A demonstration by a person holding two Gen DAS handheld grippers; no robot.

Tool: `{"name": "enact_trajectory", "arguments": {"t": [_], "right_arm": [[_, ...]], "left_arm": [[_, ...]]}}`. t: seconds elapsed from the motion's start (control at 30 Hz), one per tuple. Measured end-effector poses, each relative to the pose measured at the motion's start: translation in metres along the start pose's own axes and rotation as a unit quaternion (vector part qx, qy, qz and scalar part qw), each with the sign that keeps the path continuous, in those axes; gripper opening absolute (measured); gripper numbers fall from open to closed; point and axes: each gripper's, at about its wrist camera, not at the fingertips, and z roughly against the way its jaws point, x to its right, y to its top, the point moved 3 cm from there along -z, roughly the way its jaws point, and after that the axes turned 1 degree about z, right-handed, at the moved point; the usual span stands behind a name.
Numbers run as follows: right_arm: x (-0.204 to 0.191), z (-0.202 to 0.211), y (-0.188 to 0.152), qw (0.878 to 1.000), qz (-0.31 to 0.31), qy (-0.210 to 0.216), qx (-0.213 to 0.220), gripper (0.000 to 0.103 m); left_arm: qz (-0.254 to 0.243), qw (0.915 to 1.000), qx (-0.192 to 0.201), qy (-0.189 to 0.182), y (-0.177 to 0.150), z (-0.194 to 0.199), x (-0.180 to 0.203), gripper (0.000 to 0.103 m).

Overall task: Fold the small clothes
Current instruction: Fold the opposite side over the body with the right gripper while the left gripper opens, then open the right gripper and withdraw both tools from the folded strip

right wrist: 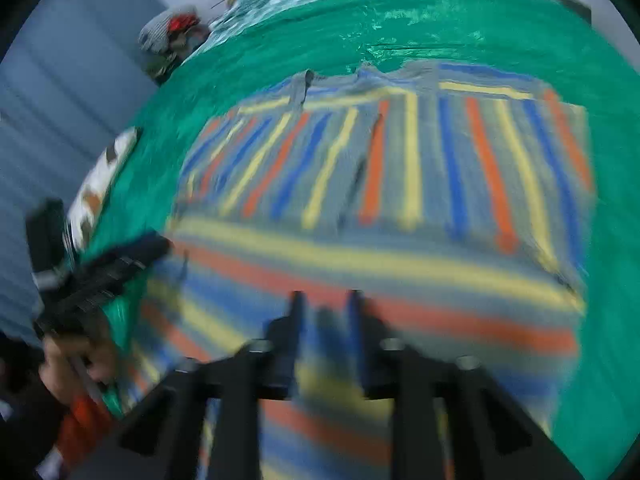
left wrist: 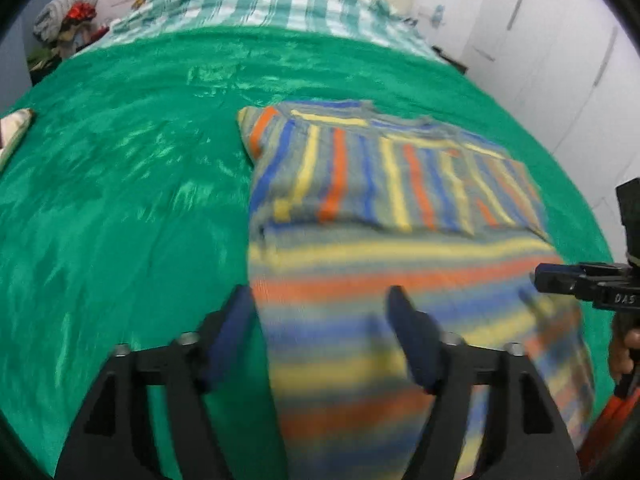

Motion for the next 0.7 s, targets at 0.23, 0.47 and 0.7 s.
{"name": "enact_trajectory", "arguments": {"t": [0.23, 0.47, 0.7], "right_arm": [[0.003, 0.048, -0.118, 0.998, 0.012, -0.052, 0.032, 0.045], [0.049, 0.155, -0.163, 0.956, -0.084, -0.166, 0.228, 0.095], [0.138, 0.156, -0.178, 0.93, -0.165, -0.27, 0.185, 0.095]], "left_arm": [[-0.021, 0.9979, -0.056, 0.025, -0.091, 0.031, 0.024, 0.089], [0.022, 0.9965, 0.04, 0.07, -0.073, 0.08, -0.019, 0.102], [0.095, 0.9832, 0.002, 0.156, -0.104, 0.048, -0.1, 0.102]]}}
